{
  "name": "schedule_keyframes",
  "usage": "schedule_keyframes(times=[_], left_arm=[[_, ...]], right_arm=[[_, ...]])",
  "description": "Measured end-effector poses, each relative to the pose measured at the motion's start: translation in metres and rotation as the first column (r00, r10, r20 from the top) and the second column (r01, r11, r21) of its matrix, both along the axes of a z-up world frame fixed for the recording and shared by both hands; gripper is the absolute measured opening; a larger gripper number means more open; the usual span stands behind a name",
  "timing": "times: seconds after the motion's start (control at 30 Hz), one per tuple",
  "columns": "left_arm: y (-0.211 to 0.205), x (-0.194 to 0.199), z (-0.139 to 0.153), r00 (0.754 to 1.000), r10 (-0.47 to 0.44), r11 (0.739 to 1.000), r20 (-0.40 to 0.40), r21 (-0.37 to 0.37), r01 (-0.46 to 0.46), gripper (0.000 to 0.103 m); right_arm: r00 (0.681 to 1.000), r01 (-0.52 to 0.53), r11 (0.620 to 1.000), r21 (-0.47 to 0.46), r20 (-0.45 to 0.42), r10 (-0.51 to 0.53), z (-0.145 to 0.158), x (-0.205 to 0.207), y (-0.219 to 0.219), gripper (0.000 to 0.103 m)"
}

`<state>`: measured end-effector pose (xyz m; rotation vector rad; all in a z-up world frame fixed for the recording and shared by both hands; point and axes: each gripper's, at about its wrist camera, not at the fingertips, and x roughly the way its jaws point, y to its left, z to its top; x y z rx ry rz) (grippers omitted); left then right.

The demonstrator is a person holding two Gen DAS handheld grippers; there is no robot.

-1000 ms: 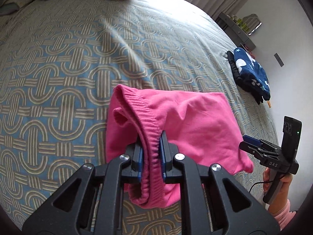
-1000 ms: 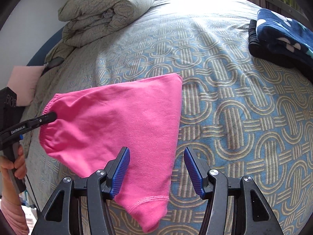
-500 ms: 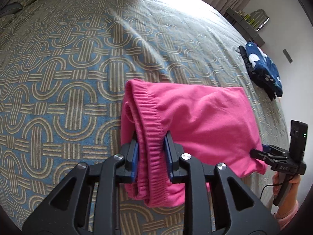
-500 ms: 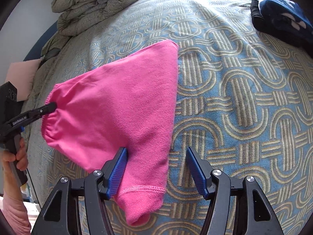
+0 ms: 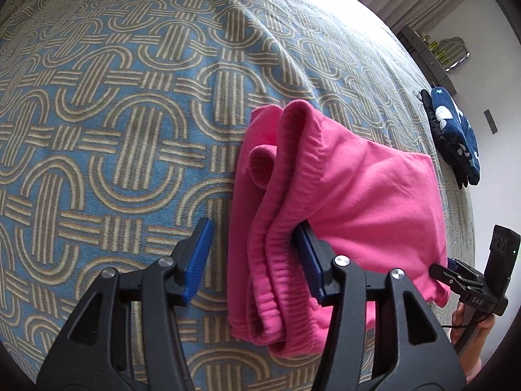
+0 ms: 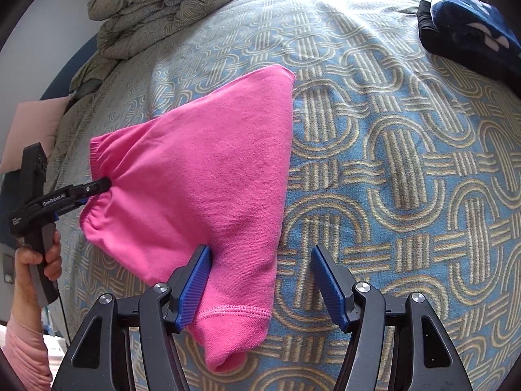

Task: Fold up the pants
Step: 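Lift and carry the folded pants beside the navy blanket with left tool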

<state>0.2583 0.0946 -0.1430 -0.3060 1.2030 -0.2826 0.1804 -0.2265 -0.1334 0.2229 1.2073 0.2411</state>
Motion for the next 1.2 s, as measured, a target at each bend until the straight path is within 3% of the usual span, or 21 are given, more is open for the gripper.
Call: schedule_keyframes(times=[0.47, 0.63, 0.73, 1.0, 1.2], left_arm=[[-0.017, -0.001, 0.002, 0.999, -0.044, 0.998, 0.031, 0.049, 0.043, 0.055], [-0.028, -0.002, 0.007, 0.996, -0.077, 0.996, 0.037, 0.048, 0.075, 0.049], [-0.036, -0.003, 0.006, 0.993, -0.11, 0.99, 0.046, 0.099, 0.105, 0.049], [-0.028, 0.004, 0.001, 0.995, -0.091, 0.995, 0.026, 0.051, 0.09, 0.051], [-0.024, 0.012, -0.001, 0.998, -0.063, 0.997, 0.019, 0.048, 0.062, 0.058]], right_arm=[[1.0, -0.005, 1.0, 0.007, -0.018, 0.005, -0.002, 0.006, -0.001, 0.066], [1.0, 0.01, 1.0, 0.026, -0.025, -0.009, 0.001, 0.018, -0.003, 0.066], [1.0, 0.006, 1.0, 0.03, -0.016, -0.005, 0.006, 0.03, -0.002, 0.066], [0.999, 0.008, 0.989, 0.149, -0.035, -0.003, -0.006, 0.068, -0.007, 0.066], [1.0, -0.016, 0.99, 0.137, -0.021, 0.019, -0.006, 0.07, -0.003, 0.066]])
